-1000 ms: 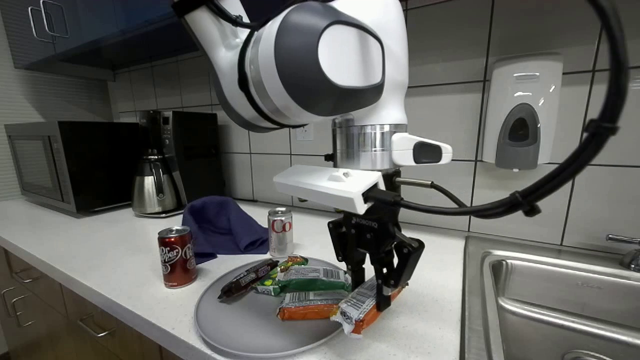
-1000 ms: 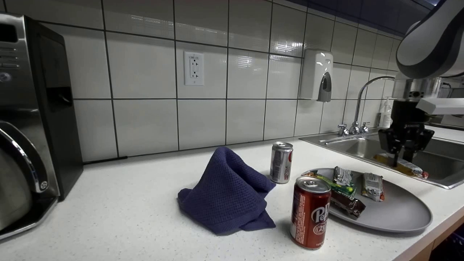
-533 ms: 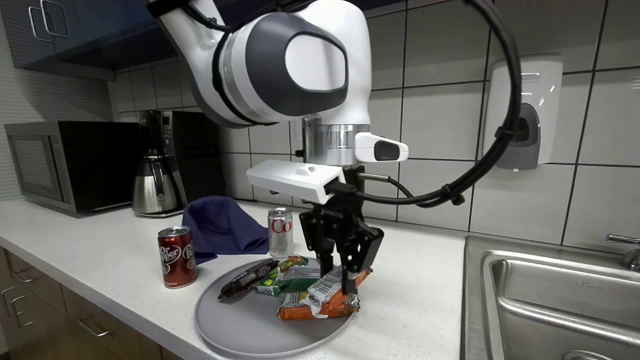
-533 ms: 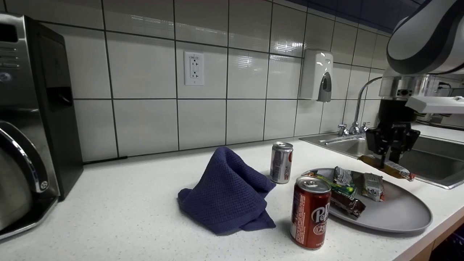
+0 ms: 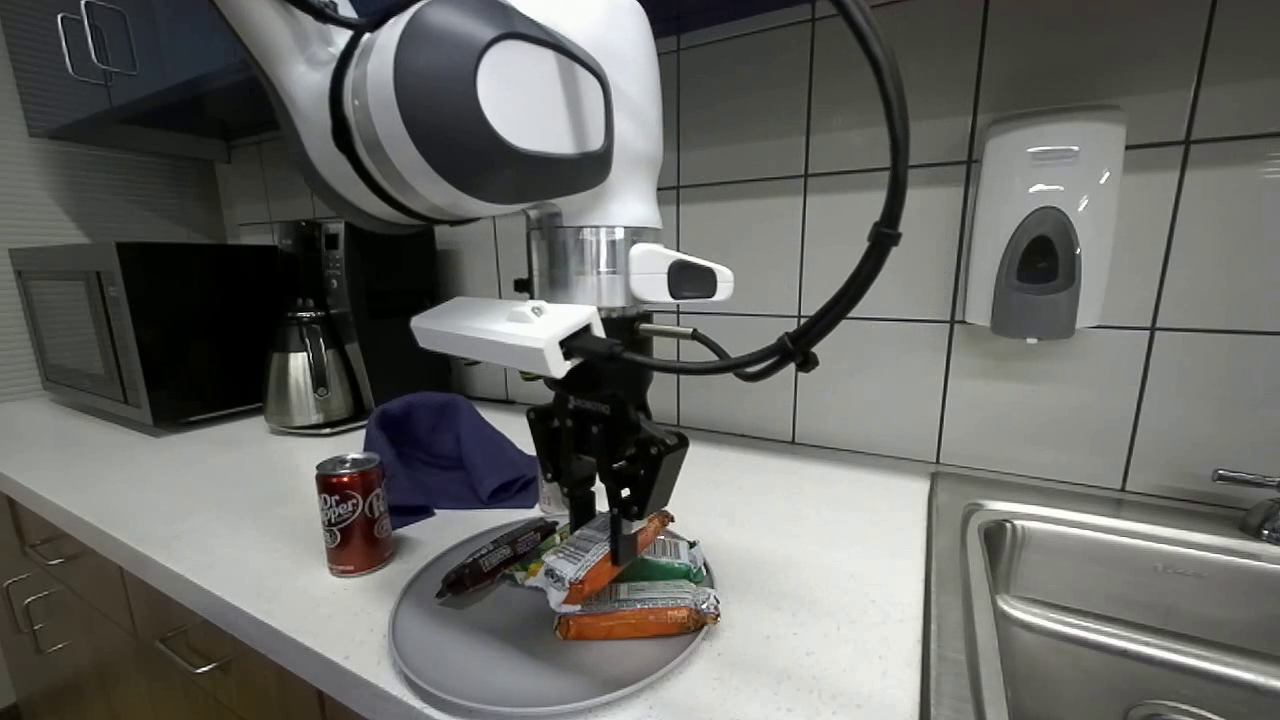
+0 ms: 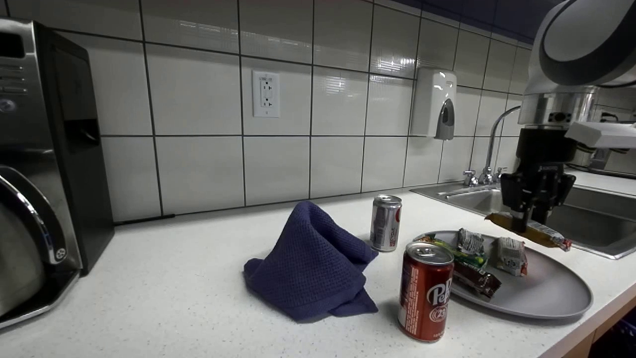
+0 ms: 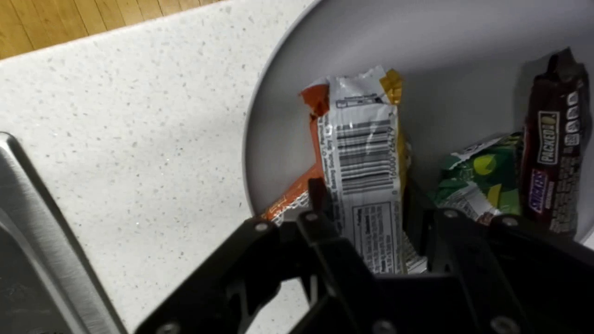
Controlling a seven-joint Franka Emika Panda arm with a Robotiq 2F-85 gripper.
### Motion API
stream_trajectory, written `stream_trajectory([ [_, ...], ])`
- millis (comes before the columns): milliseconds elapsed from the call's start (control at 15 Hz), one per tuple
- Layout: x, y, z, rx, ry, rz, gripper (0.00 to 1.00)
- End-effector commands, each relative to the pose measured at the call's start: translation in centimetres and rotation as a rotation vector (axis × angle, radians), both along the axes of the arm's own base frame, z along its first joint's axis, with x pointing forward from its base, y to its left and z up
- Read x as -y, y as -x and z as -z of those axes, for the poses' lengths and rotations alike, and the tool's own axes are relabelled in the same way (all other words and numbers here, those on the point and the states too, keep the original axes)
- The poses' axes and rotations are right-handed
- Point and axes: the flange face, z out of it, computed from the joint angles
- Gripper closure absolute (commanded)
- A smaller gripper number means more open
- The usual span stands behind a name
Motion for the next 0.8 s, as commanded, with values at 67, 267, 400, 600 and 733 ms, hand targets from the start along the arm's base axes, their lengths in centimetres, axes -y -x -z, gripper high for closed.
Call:
stream_trajectory([
  [67, -3.1, 2.6, -1.3, -0.002, -0.005, -0.047, 0.83],
  [267, -4.8, 3.4, -1.2, -0.01, -0.003, -0.08, 0.83],
  [400, -5.7, 3.6, -0.6, -0.018, 0.001, -0.095, 0.83],
  [600, -6.8, 2.8, 0.0, -0.025, 0.013, -0.111, 0.83],
  [733, -7.2, 2.7, 0.2, -0.024, 0.019, -0.118, 0.83],
])
